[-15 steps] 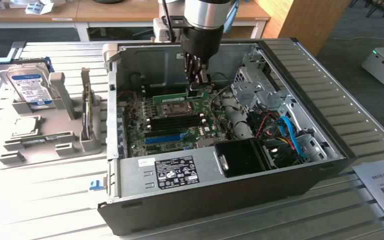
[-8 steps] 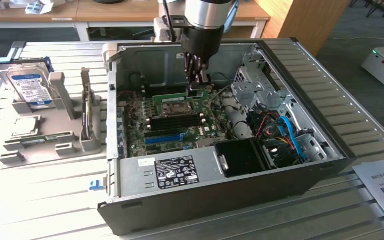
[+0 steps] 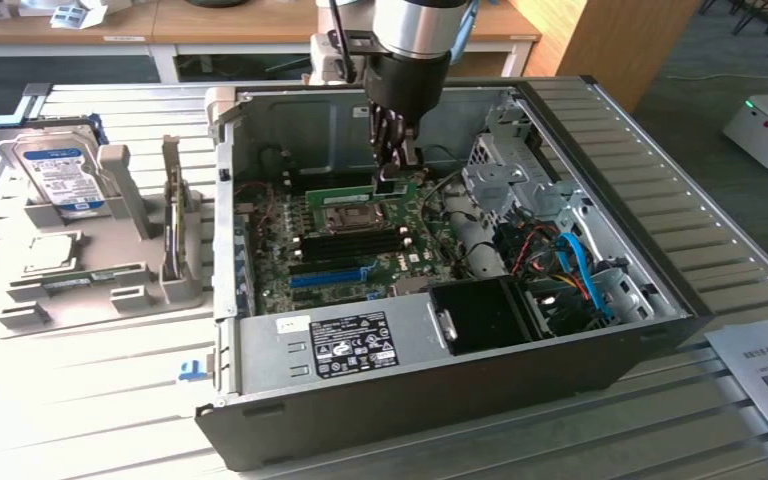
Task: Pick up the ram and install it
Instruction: 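Insert the ram into the slot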
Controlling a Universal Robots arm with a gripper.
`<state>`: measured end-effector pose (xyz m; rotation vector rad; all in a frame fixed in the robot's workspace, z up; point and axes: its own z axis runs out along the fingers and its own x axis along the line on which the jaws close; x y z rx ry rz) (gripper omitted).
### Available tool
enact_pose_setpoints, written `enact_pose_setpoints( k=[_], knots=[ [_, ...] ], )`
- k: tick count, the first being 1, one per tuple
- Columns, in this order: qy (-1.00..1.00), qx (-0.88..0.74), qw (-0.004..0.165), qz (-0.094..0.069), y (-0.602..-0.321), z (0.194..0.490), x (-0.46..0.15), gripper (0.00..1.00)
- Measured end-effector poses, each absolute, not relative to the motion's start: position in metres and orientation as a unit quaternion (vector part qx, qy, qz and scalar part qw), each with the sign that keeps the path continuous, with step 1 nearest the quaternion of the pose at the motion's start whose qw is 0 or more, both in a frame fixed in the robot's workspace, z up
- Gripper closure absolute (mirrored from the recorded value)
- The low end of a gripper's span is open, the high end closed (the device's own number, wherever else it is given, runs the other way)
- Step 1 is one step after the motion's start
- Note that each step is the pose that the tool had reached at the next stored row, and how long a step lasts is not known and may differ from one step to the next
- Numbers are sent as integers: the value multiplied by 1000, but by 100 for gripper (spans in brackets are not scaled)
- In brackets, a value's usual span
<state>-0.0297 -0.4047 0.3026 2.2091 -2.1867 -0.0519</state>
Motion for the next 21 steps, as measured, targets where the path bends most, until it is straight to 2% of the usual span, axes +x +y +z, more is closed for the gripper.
enact_pose_setpoints(
  k=[21],
  knots=[
    [-706, 708, 16, -17, -405, 303, -31, 88]
  ],
)
